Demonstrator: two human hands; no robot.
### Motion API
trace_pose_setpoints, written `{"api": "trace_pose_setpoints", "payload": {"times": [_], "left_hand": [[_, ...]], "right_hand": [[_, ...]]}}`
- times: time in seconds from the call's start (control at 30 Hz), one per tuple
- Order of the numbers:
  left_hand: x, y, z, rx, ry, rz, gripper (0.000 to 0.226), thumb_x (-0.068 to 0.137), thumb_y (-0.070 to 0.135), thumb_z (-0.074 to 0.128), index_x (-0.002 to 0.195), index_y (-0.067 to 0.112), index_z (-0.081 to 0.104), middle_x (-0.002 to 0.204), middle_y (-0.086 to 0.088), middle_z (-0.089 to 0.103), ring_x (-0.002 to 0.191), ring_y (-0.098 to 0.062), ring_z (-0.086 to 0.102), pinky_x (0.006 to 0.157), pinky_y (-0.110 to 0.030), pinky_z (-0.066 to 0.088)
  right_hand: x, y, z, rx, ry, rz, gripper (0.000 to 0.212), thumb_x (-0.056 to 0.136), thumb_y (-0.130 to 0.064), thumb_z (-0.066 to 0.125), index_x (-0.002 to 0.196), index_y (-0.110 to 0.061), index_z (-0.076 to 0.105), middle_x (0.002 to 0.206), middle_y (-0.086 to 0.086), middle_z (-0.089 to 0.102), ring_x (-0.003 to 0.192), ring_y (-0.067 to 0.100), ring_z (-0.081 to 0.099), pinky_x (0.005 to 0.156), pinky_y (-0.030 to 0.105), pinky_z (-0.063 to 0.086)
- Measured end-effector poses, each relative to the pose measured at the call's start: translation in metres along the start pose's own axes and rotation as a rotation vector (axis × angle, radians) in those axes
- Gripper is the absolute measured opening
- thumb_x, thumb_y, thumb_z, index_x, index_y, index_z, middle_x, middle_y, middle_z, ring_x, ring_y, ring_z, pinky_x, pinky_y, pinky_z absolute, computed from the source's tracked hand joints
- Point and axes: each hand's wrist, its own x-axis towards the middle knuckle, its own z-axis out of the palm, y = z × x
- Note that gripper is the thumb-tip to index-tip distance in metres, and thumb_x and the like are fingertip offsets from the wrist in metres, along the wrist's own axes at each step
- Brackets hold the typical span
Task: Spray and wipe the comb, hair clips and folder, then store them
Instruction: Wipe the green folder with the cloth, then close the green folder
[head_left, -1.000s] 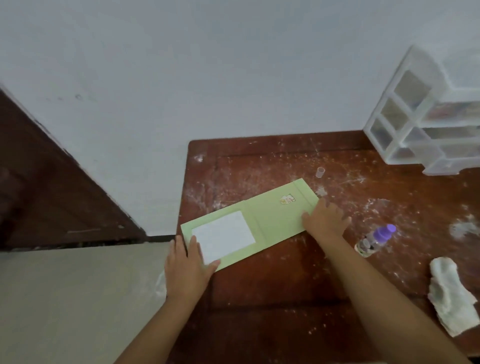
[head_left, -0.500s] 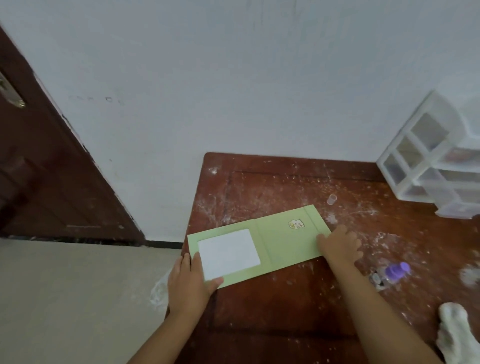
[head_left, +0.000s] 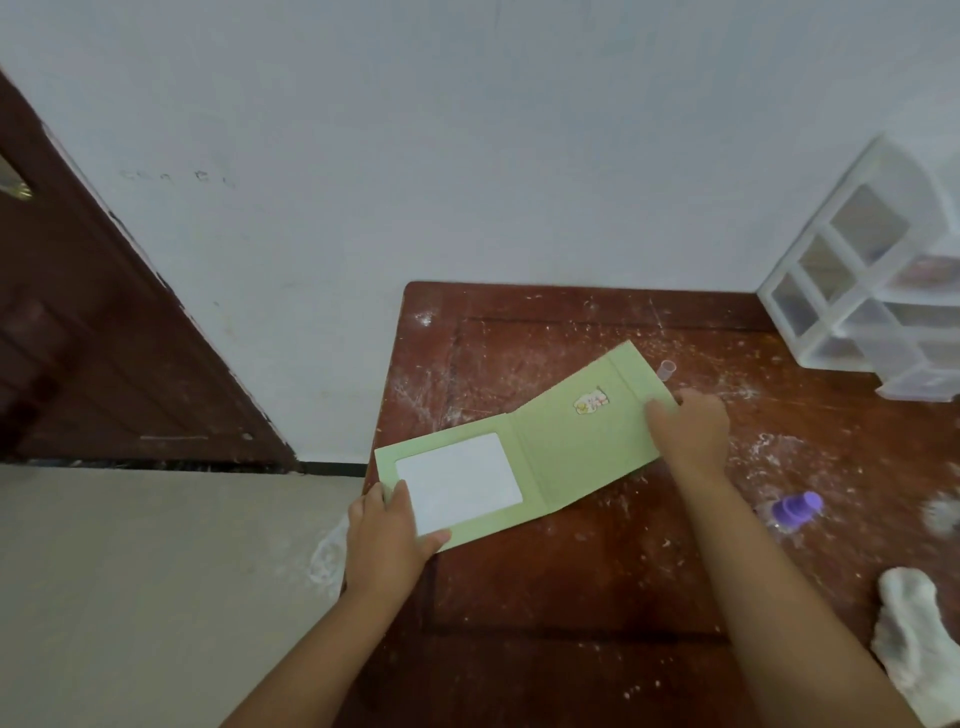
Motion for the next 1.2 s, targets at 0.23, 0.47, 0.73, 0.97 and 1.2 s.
{"api": "trace_pose_setpoints", "payload": {"times": [0.23, 0.47, 0.73, 0.97, 1.2], "left_hand": [[-0.01, -0.026, -0.012, -0.664, 0.173, 0.039, 0.053, 0.09, 0.048, 0.026, 0.109, 0.007, 0.054, 0.098, -0.012, 0.062, 0.09, -0.025, 0.056, 0.077, -0.035, 0.041], [-0.007, -0.014, -0.012, -0.492, 0.01, -0.106, 0.033, 0.093, 0.029, 0.043, 0.113, 0.006, 0.054, 0.111, -0.008, 0.061, 0.09, -0.016, 0.055, 0.067, -0.022, 0.039], [-0.004, -0.005, -0.015, -1.147, -0.122, -0.503, 0.034, 0.085, 0.01, 0.059, 0.116, -0.004, 0.055, 0.11, -0.016, 0.063, 0.096, -0.028, 0.06, 0.072, -0.033, 0.05], [-0.008, 0.031, -0.051, -1.545, -0.099, -0.239, 0.049, 0.088, -0.002, 0.049, 0.13, 0.02, 0.039, 0.102, 0.011, 0.059, 0.091, -0.008, 0.056, 0.065, -0.025, 0.047], [0.003, 0.161, -0.086, -1.745, -0.267, -0.003, 0.039, 0.083, -0.007, 0.049, 0.111, 0.019, 0.051, 0.092, 0.001, 0.064, 0.063, -0.007, 0.069, 0.043, -0.015, 0.052]], "right_hand": [[-0.107, -0.057, 0.003, 0.562, -0.432, -0.357, 0.045, 0.089, -0.038, 0.03, 0.086, -0.011, 0.066, 0.079, 0.009, 0.066, 0.069, 0.013, 0.058, 0.06, 0.025, 0.046], [-0.107, -0.037, 0.063, -0.269, -0.514, -0.274, 0.05, 0.087, -0.033, 0.048, 0.13, -0.012, 0.033, 0.123, 0.008, 0.045, 0.113, 0.025, 0.042, 0.091, 0.034, 0.039], [-0.076, -0.052, 0.053, 0.055, -0.613, -0.093, 0.027, 0.084, -0.019, 0.061, 0.103, 0.0, 0.059, 0.107, 0.012, 0.062, 0.083, 0.018, 0.054, 0.057, 0.022, 0.042], [-0.042, -0.065, 0.001, 0.119, -0.521, -0.254, 0.03, 0.084, -0.024, 0.061, 0.105, -0.003, 0.06, 0.104, 0.009, 0.06, 0.075, 0.014, 0.055, 0.044, 0.014, 0.035], [0.018, 0.009, -0.133, 0.13, -0.266, -0.325, 0.036, 0.09, -0.026, 0.052, 0.125, -0.017, 0.051, 0.107, -0.006, 0.048, 0.096, 0.007, 0.045, 0.08, 0.019, 0.035]]}}
